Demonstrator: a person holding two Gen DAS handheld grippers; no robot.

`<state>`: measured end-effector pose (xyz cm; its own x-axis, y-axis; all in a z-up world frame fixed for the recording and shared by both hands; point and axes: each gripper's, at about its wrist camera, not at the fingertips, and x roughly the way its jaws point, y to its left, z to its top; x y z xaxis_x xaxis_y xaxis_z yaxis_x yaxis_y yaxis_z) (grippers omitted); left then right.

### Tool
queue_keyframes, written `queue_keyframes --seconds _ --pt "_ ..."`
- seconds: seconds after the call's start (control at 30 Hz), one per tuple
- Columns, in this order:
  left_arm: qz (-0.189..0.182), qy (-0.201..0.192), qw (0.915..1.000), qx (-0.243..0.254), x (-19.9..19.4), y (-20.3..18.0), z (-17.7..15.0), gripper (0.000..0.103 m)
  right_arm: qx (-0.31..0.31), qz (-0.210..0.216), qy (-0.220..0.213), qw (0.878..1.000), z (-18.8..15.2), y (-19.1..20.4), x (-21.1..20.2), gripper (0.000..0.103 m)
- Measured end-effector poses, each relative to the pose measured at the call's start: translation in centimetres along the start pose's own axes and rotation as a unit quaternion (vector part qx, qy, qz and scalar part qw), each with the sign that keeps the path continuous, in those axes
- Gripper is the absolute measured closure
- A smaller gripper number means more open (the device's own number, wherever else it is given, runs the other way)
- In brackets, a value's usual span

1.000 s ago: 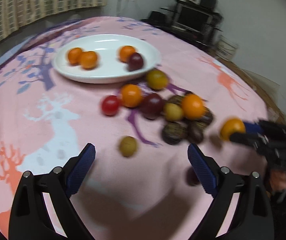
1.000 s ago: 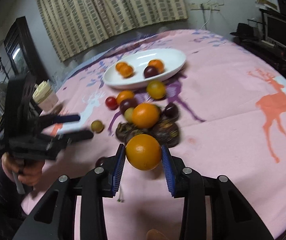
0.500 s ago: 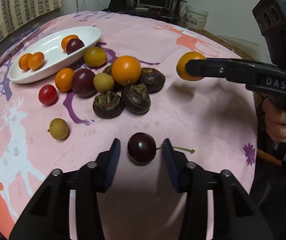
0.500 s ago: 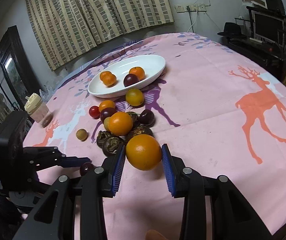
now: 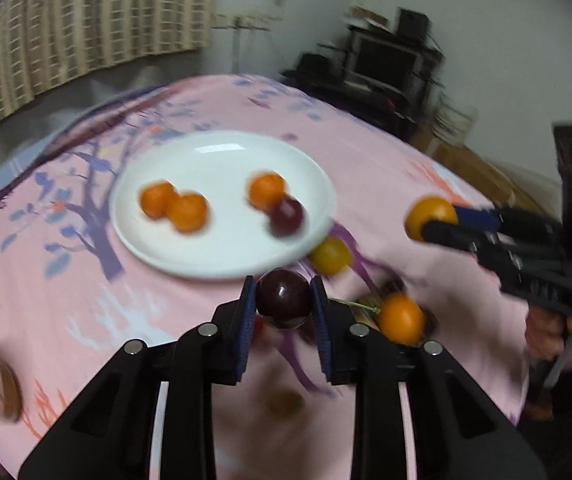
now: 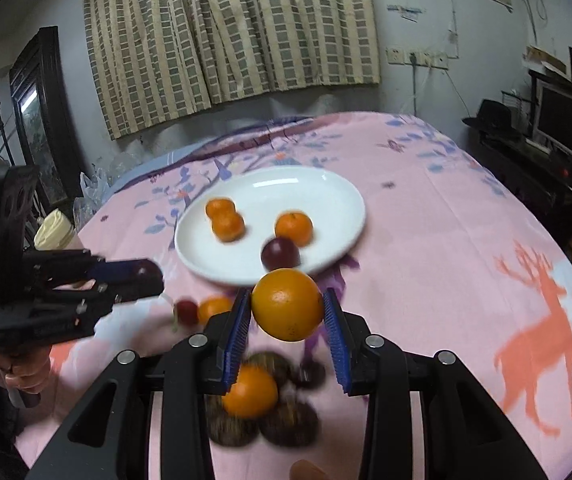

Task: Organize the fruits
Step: 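Carry the tomato and cherry to the white plate and release both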

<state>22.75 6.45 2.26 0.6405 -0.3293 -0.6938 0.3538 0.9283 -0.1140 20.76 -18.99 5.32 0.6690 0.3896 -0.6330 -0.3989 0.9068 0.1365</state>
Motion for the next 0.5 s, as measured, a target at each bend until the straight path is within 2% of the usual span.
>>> queue_keyframes --seconds 0.1,0.2,0.33,0.47,0.5 --pt "0.034 -0.024 0.9987 -0.029 2.0 2.5 3.5 0.076 -0.011 0.0 -0.003 1.0 3.1 0.3 3.2 0.066" --pt "0.045 -0.023 0.9975 -0.05 4.6 4.4 6.0 0.076 -0.02 -0.008 0.009 1.0 5.8 0.2 7.5 0.066" --pt "0.058 0.001 0.9956 -0.073 8.7 6.1 8.2 0.076 -0.007 -0.032 0.043 0.999 7.8 -1.1 13.2 0.066" --pt "0.074 0.03 0.9936 -0.08 12.0 6.9 8.9 0.076 -0.01 -0.047 0.053 0.997 8.2 -1.7 15.7 0.064" --pt "0.081 0.035 0.9927 -0.081 12.3 6.9 8.8 0.071 -0.01 -0.048 0.053 0.997 8.2 -1.7 15.9 0.059"
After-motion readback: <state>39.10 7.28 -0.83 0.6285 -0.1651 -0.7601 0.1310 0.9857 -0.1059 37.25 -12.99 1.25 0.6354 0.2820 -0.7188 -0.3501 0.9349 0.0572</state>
